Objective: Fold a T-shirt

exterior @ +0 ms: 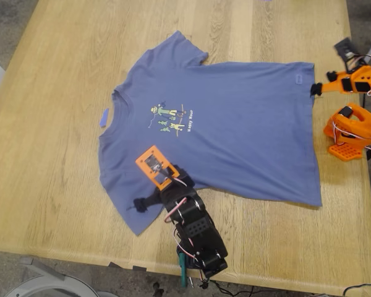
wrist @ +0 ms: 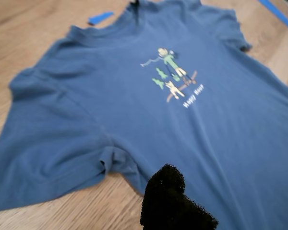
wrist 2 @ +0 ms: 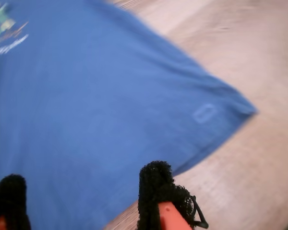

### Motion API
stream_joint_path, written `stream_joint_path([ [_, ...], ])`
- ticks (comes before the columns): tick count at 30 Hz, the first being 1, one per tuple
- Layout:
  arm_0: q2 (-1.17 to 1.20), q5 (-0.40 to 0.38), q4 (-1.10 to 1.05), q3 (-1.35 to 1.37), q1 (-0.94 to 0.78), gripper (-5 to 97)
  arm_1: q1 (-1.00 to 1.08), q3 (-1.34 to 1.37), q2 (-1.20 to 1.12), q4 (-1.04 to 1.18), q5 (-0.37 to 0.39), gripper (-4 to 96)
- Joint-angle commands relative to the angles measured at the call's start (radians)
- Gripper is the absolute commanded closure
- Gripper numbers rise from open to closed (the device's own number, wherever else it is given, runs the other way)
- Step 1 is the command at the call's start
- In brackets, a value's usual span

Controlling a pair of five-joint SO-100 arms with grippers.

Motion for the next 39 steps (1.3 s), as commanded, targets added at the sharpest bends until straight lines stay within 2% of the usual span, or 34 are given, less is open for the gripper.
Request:
stream_joint_path([
  [1,-0.081,0.006,0.003,-0.078,0.072,23,-0.135,-0.043,-0.069,-0.002,-0.009,59.6],
  [9,-0.209,0.017,-0.092,-0.077,0.106,23,-0.480,-0.155,-0.348,-0.012,0.021,62.6],
  [13,-0.273,0.023,-0.195,-0.071,0.074,23,-0.640,-0.109,-0.460,-0.179,0.049,63.1],
  [18,-0.324,0.057,-0.437,-0.002,0.005,23,-0.673,-0.067,-0.624,-0.569,0.054,63.0],
  [21,-0.331,0.055,-0.541,0.066,-0.049,23,-0.690,-0.067,-0.706,-0.719,0.058,62.5],
  [27,-0.397,0.014,-0.683,0.120,-0.138,24,-0.693,-0.043,-0.813,-0.882,0.060,63.0],
  [32,-0.552,0.008,-0.933,0.101,-0.143,24,-0.729,0.014,-0.873,-1.034,0.067,64.7],
  [39,-0.732,0.002,-1.085,0.084,-0.146,25,-0.776,-0.028,-0.954,-1.112,0.071,66.4],
])
